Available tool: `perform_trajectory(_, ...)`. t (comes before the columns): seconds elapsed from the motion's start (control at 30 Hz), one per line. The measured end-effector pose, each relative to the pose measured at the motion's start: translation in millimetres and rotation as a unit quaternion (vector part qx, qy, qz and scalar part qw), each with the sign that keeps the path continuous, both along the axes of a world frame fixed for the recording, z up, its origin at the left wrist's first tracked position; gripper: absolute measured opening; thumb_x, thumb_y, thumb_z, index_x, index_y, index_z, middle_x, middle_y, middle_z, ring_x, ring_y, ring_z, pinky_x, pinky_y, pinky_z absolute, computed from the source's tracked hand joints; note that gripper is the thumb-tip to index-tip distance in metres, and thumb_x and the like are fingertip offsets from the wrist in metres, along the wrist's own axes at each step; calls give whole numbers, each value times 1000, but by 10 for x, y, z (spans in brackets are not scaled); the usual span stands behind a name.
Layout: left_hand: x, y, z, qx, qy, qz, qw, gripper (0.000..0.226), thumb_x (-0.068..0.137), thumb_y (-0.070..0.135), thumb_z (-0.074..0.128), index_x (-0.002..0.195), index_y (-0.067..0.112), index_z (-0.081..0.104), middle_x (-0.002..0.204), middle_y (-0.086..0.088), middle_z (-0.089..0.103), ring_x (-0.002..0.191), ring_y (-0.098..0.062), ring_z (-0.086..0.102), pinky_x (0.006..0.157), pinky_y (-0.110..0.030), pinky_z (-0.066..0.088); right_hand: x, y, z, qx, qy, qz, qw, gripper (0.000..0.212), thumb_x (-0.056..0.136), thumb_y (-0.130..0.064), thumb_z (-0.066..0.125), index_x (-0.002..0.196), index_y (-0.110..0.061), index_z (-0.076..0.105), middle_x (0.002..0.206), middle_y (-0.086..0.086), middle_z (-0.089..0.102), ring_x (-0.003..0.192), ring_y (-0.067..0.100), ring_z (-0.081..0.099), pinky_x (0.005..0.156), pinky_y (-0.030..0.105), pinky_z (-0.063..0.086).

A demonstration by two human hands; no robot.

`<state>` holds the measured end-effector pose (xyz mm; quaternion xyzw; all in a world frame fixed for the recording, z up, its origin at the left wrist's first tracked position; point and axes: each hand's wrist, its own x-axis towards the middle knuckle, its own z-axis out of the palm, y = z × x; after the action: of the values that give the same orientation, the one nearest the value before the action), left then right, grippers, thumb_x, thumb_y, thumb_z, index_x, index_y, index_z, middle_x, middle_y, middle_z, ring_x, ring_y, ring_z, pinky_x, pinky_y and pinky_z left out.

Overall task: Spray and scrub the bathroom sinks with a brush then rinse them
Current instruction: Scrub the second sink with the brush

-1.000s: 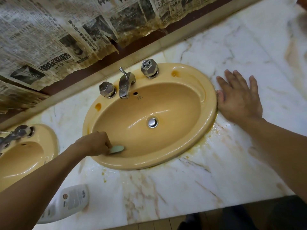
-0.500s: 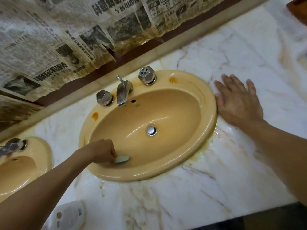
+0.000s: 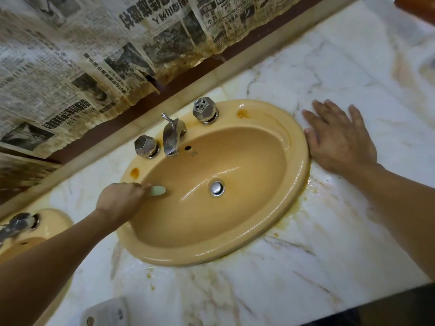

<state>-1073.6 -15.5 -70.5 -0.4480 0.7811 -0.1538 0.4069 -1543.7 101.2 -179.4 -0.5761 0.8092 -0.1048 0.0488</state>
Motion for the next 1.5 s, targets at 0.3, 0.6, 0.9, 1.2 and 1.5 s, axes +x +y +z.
perform_trajectory(0.3, 88, 283, -103, 102, -8, -19, 995, 42, 108, 58, 32, 142, 41, 50, 93, 10, 56, 84, -16, 61, 70, -25, 50, 18, -7, 14, -1, -2, 0, 1000, 62, 102, -49, 14, 158, -29, 33, 168, -6, 24, 156, 14, 14, 126, 50, 7)
perform_trajectory(0.6, 108, -52, -74, 45, -46, -81, 995, 56, 107, 27, 38, 159, 42, 25, 118, 8, 64, 95, -21, 68, 70, -34, 55, 7, -2, 15, 3, 5, -4, 1000, 61, 103, -49, 15, 158, -30, 32, 168, -7, 23, 156, 13, 13, 126, 51, 8)
perform_trajectory(0.9, 88, -317, -245, -34, 147, -107, 983, 42, 107, 47, 32, 136, 40, 62, 80, 5, 65, 63, -27, 63, 47, -30, 41, 10, -17, -2, 2, 16, -7, 1000, 59, 103, -48, 16, 158, -30, 32, 168, -7, 24, 155, 13, 14, 126, 50, 9)
perform_trajectory(1.2, -176, -386, -381, -104, 323, -107, 935, 16, 94, 35, 74, 110, 34, 75, 65, 7, 58, 48, -27, 52, 47, -23, 35, 8, -30, -11, 6, 20, -9, 1000, 57, 104, -47, 19, 158, -31, 32, 168, -7, 23, 156, 12, 13, 126, 50, 9)
perform_trajectory(1.5, -351, -497, -556, -128, 406, -173, 888, 20, 91, 27, 71, 109, 23, 79, 72, -1, 70, 47, -32, 60, 42, -30, 43, 14, -29, -16, 1, 20, -14, 1000, 58, 103, -48, 18, 157, -31, 33, 168, -7, 24, 156, 12, 14, 126, 49, 9)
